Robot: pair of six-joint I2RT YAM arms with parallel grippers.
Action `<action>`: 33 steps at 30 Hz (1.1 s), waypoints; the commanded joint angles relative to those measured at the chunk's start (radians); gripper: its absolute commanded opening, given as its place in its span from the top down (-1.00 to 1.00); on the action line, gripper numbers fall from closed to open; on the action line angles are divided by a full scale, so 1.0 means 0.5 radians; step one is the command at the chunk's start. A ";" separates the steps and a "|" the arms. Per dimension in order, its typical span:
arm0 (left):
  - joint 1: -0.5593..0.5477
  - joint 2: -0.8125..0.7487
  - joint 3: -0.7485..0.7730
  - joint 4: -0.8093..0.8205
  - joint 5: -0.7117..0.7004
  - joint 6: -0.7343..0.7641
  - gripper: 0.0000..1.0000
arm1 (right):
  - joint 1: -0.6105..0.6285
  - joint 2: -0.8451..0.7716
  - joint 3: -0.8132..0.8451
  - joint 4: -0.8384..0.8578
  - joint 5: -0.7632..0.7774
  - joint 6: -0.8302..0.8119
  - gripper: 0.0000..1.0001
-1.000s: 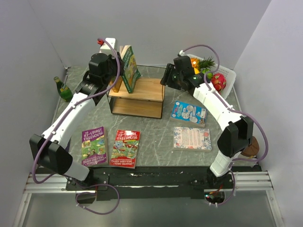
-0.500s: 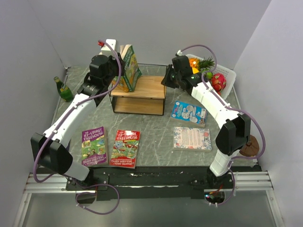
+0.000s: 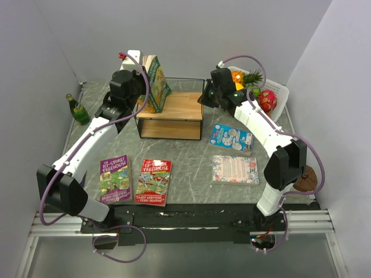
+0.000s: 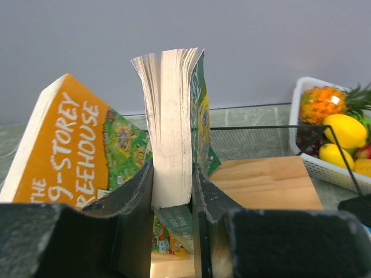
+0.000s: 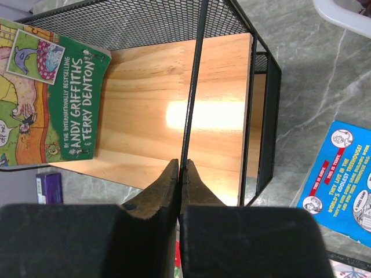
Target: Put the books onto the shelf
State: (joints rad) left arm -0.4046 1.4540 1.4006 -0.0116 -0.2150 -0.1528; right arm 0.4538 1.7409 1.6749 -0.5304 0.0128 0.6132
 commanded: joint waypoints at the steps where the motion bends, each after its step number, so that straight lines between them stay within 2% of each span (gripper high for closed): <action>1: 0.024 -0.058 0.034 0.115 -0.361 0.164 0.98 | -0.009 0.007 -0.033 -0.007 0.002 -0.107 1.00; 9: 0.021 0.016 0.116 0.033 -0.689 0.146 0.98 | -0.006 0.022 -0.042 -0.007 -0.016 -0.091 1.00; 19: 0.005 0.034 0.205 0.029 -0.880 0.195 0.98 | -0.003 0.025 -0.101 0.027 -0.072 -0.051 1.00; 30: -0.224 0.111 0.288 0.130 -1.276 0.603 0.98 | -0.006 0.019 -0.153 0.058 -0.096 -0.021 1.00; 33: -0.255 0.114 0.276 0.131 -1.294 0.570 0.98 | -0.003 0.007 -0.174 0.067 -0.096 -0.018 1.00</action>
State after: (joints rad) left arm -0.5205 1.5215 1.4826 -0.0406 -0.7090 0.0414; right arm 0.4534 1.7409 1.6295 -0.4385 -0.0257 0.6403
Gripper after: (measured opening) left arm 0.296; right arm 0.031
